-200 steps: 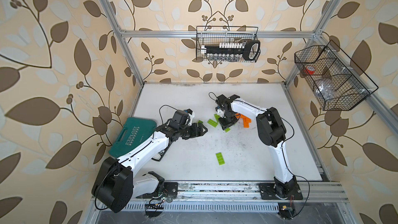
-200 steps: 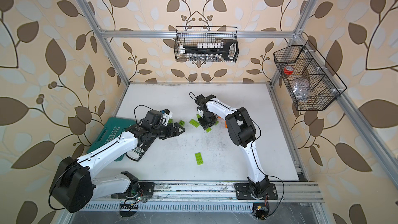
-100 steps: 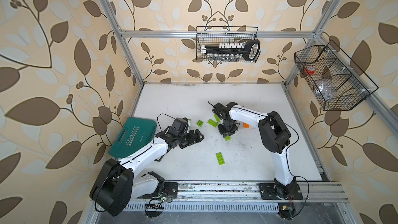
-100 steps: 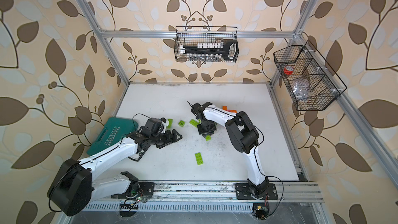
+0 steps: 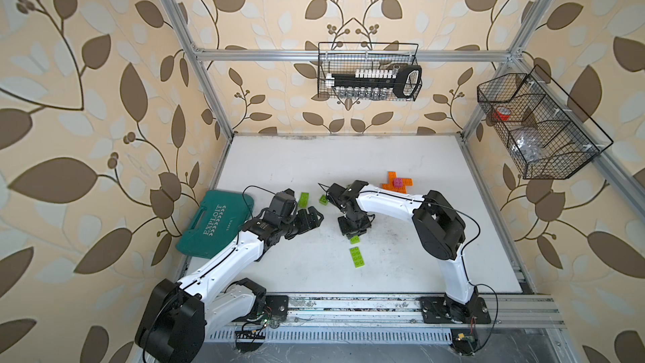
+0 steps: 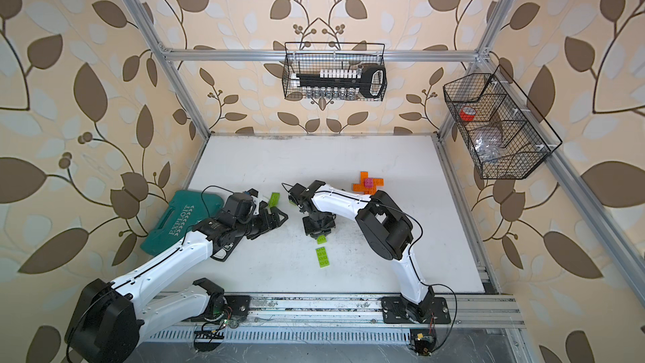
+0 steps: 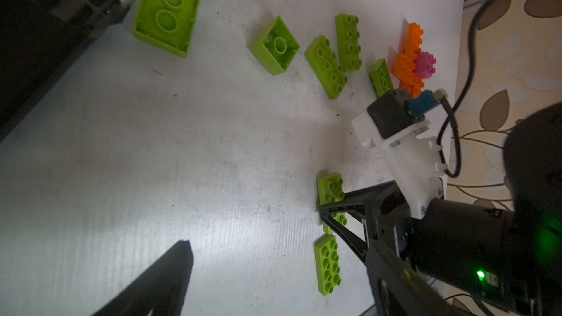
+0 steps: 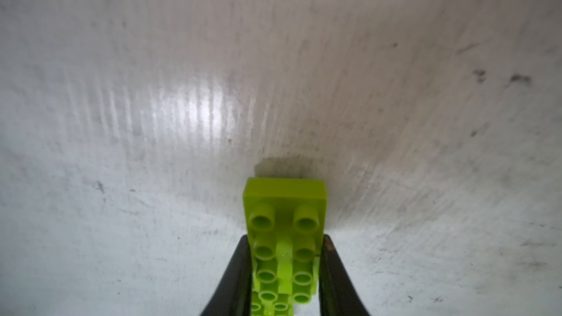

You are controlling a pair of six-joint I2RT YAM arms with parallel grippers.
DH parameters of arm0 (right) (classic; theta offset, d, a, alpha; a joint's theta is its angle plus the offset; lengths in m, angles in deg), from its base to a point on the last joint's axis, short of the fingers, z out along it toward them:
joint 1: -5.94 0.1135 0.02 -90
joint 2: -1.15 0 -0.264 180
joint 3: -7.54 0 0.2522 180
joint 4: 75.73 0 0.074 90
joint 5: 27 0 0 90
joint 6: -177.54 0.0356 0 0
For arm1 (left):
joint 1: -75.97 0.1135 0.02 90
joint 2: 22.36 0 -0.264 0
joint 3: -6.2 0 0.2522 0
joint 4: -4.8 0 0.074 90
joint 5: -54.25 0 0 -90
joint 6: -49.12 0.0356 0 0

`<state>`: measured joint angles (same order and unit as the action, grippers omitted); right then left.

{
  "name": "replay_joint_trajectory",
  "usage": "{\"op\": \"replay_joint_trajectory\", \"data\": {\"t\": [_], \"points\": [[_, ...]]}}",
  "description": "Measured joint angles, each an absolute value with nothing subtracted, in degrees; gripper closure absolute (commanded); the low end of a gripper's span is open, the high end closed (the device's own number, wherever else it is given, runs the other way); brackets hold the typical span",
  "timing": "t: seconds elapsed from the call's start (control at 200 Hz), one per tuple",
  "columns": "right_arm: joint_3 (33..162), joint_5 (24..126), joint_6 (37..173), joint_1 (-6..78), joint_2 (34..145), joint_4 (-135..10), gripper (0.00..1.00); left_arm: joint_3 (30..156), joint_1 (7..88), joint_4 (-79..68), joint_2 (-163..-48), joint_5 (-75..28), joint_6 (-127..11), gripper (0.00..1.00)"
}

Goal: Assemble a small pinwheel with lego
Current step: Assemble the lego brick at the center of the board.

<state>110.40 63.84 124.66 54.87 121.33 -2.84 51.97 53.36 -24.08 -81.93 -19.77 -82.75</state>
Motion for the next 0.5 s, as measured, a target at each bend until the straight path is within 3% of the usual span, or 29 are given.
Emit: {"op": "replay_joint_trajectory", "data": {"t": [0.5], "points": [[108.7,66.2,126.8,55.7,120.9,-4.4,0.76,50.5,55.8,-25.1,-80.3,-19.7,-83.2,0.09]]}}
